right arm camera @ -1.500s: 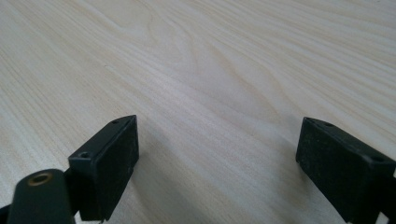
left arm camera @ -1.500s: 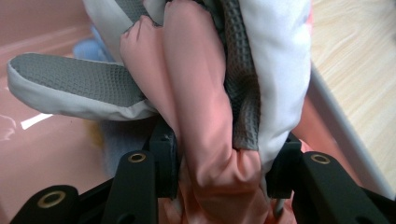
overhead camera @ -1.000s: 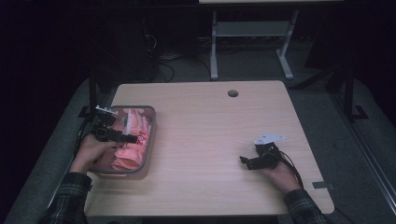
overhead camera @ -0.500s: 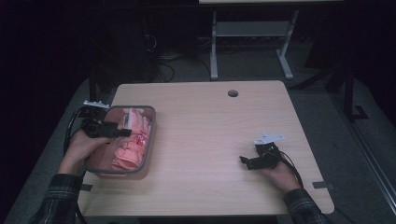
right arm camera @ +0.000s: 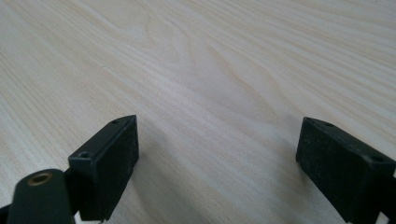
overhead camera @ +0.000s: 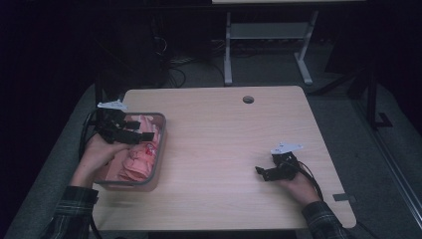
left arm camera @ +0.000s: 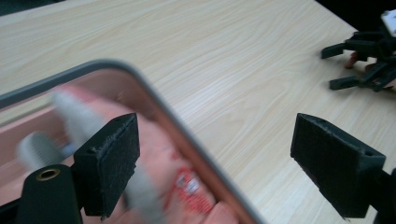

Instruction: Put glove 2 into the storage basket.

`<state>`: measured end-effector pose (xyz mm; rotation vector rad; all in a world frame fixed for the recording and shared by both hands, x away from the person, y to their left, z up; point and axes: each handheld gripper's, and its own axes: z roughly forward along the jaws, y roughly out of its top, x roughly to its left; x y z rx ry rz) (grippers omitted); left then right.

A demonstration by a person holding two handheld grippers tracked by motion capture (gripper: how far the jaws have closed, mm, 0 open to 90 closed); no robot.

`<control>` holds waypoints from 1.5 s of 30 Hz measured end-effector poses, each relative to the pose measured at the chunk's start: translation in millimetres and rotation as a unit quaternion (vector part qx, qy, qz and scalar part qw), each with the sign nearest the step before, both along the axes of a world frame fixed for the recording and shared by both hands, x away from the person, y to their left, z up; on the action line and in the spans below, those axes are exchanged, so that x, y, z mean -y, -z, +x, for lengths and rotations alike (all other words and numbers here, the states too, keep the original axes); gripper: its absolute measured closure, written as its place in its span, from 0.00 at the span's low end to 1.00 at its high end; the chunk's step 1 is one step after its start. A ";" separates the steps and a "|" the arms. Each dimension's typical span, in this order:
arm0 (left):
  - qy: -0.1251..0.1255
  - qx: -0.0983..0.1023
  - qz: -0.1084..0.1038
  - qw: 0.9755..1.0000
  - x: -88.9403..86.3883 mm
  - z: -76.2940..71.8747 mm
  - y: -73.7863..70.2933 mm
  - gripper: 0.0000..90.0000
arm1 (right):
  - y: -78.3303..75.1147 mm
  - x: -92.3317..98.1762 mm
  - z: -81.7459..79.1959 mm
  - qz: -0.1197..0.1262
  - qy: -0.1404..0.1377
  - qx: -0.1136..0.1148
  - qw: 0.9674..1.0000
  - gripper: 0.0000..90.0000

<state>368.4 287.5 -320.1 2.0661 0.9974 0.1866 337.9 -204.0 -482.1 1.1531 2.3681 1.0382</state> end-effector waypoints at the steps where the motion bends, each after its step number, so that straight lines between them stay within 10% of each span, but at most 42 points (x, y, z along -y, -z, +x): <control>1: 0.004 0.002 -0.001 1.000 5.5 -0.6 0.2 0.17 | 0.0 0.0 0.0 0.000 0.000 0.000 1.000 0.14; 27: 0.104 0.018 0.024 0.994 131.2 -17.6 58.6 0.17 | 0.0 0.0 0.0 0.000 0.000 0.000 1.000 0.14; 45: 0.130 0.025 0.039 0.990 170.3 -34.9 108.9 0.17 | 0.0 0.1 0.0 0.000 0.000 0.000 1.000 0.14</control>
